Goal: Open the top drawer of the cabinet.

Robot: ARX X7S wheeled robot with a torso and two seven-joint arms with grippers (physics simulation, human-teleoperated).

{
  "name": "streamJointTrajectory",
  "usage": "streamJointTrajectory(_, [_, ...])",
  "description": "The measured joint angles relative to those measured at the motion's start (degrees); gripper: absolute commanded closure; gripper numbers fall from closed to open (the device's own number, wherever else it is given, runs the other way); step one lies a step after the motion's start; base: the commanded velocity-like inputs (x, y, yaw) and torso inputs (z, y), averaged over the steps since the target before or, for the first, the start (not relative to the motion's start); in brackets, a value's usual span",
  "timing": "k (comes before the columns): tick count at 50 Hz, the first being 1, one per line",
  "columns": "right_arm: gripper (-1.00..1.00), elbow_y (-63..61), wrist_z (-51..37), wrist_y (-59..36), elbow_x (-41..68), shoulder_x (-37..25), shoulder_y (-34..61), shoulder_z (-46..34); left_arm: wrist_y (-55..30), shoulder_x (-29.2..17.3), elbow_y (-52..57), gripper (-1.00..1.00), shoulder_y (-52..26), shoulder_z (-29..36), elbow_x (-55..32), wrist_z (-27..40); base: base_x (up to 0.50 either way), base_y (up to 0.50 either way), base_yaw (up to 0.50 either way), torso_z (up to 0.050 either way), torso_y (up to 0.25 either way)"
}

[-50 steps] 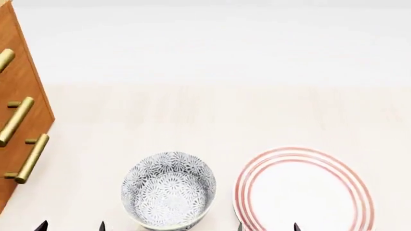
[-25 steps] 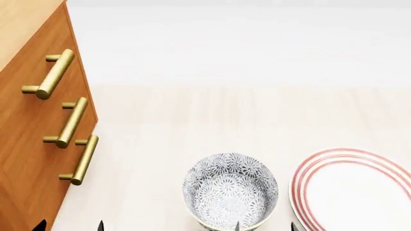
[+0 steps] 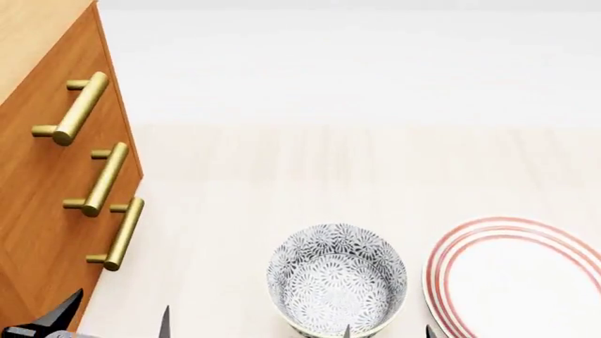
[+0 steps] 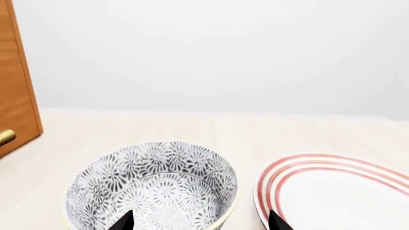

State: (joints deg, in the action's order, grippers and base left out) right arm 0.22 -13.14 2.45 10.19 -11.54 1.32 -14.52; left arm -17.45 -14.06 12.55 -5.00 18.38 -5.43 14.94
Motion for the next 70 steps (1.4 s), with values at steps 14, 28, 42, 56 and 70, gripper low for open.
streamJointTrajectory(14, [-1.00,0.29,-0.36,-0.18,0.48,-0.24,0.21,-0.24,-16.60,-0.28,5.20,-1.00,-9.98,4.95,4.28,1.09,0.00,0.00,0.00,0.000,0.000])
streamJointTrajectory(28, [-1.00,0.46,-0.60,-0.20,0.91,-0.45,0.28,-0.60,-28.73,-3.09,6.16,-1.00,-20.81,16.15,14.21,0.59,0.00,0.00,0.00,0.000,0.000])
streamJointTrajectory(42, [-1.00,0.63,-0.79,-0.06,1.22,-0.67,0.28,-1.03,-34.90,-6.05,6.21,-1.00,-26.85,25.64,21.62,-0.83,0.00,0.00,0.00,0.000,0.000])
streamJointTrajectory(56, [-1.00,0.61,-0.98,0.01,1.53,-0.96,0.21,-1.43,-40.00,-9.75,6.69,-1.00,-32.03,33.44,29.17,-2.49,0.00,0.00,0.00,0.000,0.000])
streamJointTrajectory(70, [-1.00,0.89,-1.16,0.37,1.64,-1.23,0.24,-1.85,-44.68,-12.84,8.30,-1.00,-36.02,37.67,34.39,-4.78,0.00,0.00,0.00,0.000,0.000])
